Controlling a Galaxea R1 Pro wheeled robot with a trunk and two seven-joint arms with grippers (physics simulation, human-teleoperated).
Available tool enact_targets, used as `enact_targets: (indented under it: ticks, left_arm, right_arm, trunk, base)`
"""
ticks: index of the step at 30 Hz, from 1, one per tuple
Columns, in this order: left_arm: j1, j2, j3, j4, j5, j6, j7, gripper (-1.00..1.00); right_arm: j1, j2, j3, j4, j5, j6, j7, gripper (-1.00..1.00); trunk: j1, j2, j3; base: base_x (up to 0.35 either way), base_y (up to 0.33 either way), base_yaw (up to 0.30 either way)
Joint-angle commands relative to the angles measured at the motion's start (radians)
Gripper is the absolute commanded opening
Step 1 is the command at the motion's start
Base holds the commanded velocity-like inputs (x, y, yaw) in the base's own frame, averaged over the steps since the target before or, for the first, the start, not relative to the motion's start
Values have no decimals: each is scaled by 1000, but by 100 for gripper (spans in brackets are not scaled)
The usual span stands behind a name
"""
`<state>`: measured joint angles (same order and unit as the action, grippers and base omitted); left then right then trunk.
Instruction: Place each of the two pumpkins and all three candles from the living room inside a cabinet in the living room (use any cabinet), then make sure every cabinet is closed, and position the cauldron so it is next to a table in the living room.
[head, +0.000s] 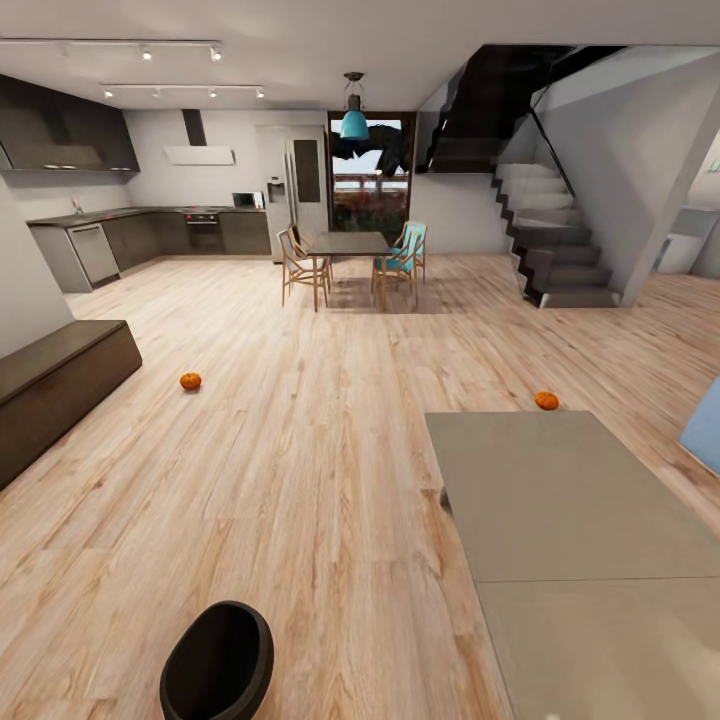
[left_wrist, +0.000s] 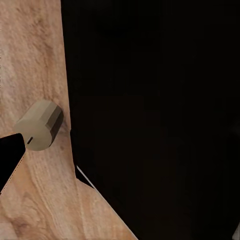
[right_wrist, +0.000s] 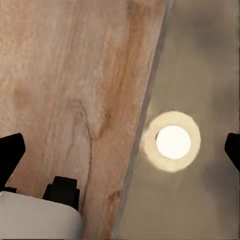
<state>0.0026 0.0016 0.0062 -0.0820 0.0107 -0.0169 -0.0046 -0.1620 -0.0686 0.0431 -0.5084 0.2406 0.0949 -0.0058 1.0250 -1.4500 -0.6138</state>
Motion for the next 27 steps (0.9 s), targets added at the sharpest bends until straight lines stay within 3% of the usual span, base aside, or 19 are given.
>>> enact_targets:
  ticks: [1,3,6,11,17,18,20,24,27]
  left_arm:
    - [0,0,0,-9,0,0,0,100]
    - [0,4,0,-29,-1,3,0,100]
    - [-4,29,1,-83,-2,11,0,100]
    - [-26,114,8,-208,0,19,-1,100]
    - [-72,141,13,-376,0,109,-1,100]
    - [-82,144,15,-432,0,149,-2,100]
    - [-104,143,30,-657,1,287,-5,100]
    - [-118,130,46,-1006,3,404,-9,100]
    - [-120,115,44,-1183,3,514,-15,100]
  right_arm:
    - [1,0,-1,-62,-1,31,1,100]
    - [1,3,0,-127,-2,57,2,100]
    - [0,22,0,-204,-3,75,3,100]
    - [-5,70,0,-334,-2,85,2,100]
    - [-23,91,0,-448,-2,88,2,100]
    - [-28,96,0,-465,-2,88,2,100]
    - [-75,104,0,-495,-4,89,4,100]
    - [-148,106,0,-504,-7,100,5,100]
    - [-161,107,0,-519,-7,121,6,100]
  trunk:
    - [0,0,0]
    - [0,0,0]
    - [0,0,0]
    - [0,0,0]
    - [0,0,0]
    - [0,0,0]
    - [0,0,0]
    - [0,0,0]
    - [0,0,0]
  base:
    - [0,0,0]
    - [0,0,0]
    - [0,0,0]
    - [0,0,0]
    - [0,0,0]
    - [0,0,0]
    - [0,0,0]
    - [0,0,0]
    - [0,0,0]
